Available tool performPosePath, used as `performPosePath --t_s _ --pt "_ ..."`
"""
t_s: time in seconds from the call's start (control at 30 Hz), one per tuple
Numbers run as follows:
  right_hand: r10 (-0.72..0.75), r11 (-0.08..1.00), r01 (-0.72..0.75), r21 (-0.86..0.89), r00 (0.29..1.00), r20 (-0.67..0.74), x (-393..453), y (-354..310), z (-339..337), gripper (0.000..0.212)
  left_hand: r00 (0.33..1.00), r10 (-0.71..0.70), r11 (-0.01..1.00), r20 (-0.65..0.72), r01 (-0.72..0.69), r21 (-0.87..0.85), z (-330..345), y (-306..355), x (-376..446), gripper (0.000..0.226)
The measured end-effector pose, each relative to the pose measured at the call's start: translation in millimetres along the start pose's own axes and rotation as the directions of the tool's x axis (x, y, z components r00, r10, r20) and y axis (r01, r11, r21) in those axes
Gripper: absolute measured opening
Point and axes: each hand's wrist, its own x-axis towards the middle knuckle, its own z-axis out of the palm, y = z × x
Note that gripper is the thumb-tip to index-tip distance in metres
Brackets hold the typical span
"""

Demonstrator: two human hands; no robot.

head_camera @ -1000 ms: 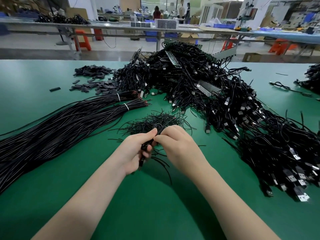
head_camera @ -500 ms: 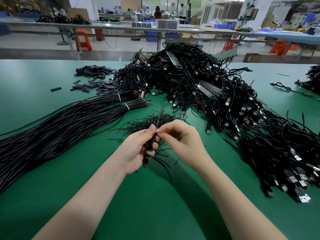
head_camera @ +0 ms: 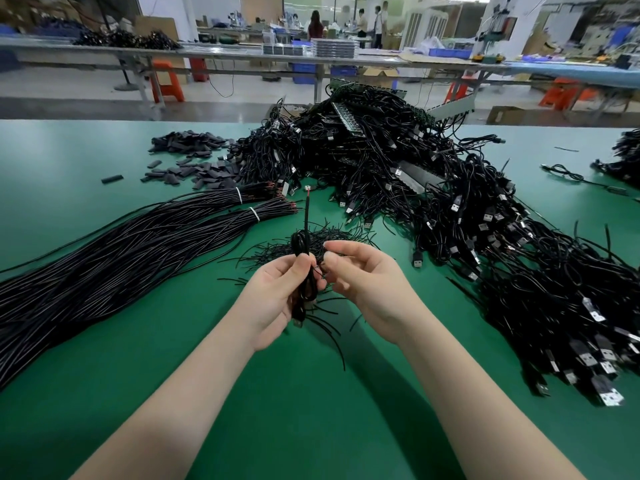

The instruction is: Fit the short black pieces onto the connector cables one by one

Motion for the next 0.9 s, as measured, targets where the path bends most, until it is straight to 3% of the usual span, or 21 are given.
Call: performPosePath --t_s 0.1,0.17,0.4,0.73,0.9 --pt "0.067 0.973 -0.082 -0.214 0.995 -0.073 -0.6 -3.4 -2.7 0.032 0.993 0.104 0.989 -0.051 -0.098 0.108 3.1 -2.3 1.7 0.022" --pt "0.08 0.964 -0.091 -0.249 0.995 -0.054 -2.1 -3.2 -2.5 0.028 0.986 0.155 0.978 -0.054 -0.145 0.153 5.0 -3.5 1.3 0.019" --pt "0.072 0.969 -0.082 -0.232 0.996 -0.051 -3.0 -7.1 -5.1 0.005 0.963 0.261 0.932 -0.072 -0.232 0.278 4.9 -10.7 1.4 0.013" --pt "0.048 0.98 -0.061 -0.188 0.996 -0.071 -2.2 -2.4 -0.7 0.012 0.947 0.291 0.928 -0.136 -0.245 0.28 4.2 -15.8 3.2 0.028" --pt "0.055 0.99 -0.054 -0.128 0.998 0.004 -1.6 -2.1 -1.0 0.002 0.942 0.283 0.941 -0.178 -0.237 0.243 3.4 -15.6 4.7 0.042"
